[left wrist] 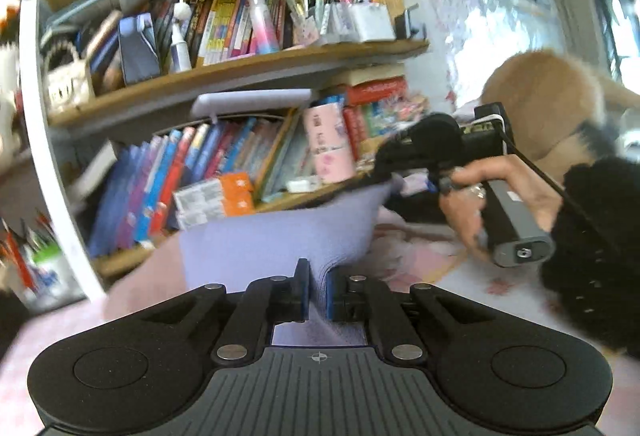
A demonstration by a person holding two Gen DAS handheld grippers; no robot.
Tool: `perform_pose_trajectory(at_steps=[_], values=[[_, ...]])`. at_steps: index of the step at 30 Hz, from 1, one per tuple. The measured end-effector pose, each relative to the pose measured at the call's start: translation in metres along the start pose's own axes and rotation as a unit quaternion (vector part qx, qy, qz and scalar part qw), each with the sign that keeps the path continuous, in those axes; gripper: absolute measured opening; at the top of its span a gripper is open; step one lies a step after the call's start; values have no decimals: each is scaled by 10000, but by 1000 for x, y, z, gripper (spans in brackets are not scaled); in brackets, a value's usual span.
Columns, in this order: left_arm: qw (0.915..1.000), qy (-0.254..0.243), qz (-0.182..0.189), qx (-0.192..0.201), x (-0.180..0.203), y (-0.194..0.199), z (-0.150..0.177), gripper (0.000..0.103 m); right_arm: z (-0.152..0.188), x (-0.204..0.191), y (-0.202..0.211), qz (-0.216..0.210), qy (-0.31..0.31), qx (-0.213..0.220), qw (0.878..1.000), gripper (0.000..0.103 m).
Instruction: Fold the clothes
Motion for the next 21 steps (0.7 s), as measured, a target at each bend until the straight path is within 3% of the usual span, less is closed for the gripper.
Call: perform_pose_trajectory(at_steps=[3, 5, 7, 9, 11, 12, 14, 16, 19, 21], values=[[9954, 489, 645, 504, 2, 24, -38, 7, -16, -61, 34, -580, 958, 515, 9924, 13], [9853, 815, 1107, 1011, 0, 43, -76, 7, -27, -119, 59, -1103, 1586, 894, 9771, 13], [9692, 1177, 1493, 1567, -6, 63, -111, 7, -36, -176, 82, -1708, 2009, 1218, 9569, 13], [9477, 1590, 1844, 2062, -15, 83, -137, 7, -38, -233, 101, -2334, 2487, 1407, 9295, 13], [9287, 2028, 2095, 2292, -25, 94, -147, 7, -30, -274, 106, -2660, 2936, 1342, 9083, 12], [9221, 2263, 2159, 2277, -31, 93, -146, 7, -23, -283, 99, -2630, 3087, 1196, 9062, 12], [9242, 2575, 2017, 1975, -43, 83, -124, 7, -3, -289, 76, -2402, 3402, 836, 9053, 13], [9326, 2794, 1727, 1496, -54, 69, -93, 7, 25, -255, 36, -1907, 3604, 341, 9124, 13], [9547, 2839, 848, 274, -71, 46, -20, 9, 73, -192, -23, -1107, 3868, -475, 9143, 13], [9604, 2734, 161, -522, -87, 43, 30, 9, 113, -137, -59, -541, 4037, -1059, 9071, 13]])
Point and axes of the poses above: each gripper's, at about its wrist camera, not at the fingertips, and y roughly against the way its jaws point, x to its right, z to its underside, the point moved 8 cm from there along -y, roughly the way its jaws point, and after that the axes turned 12 degrees about x, right-handed, at the moved point
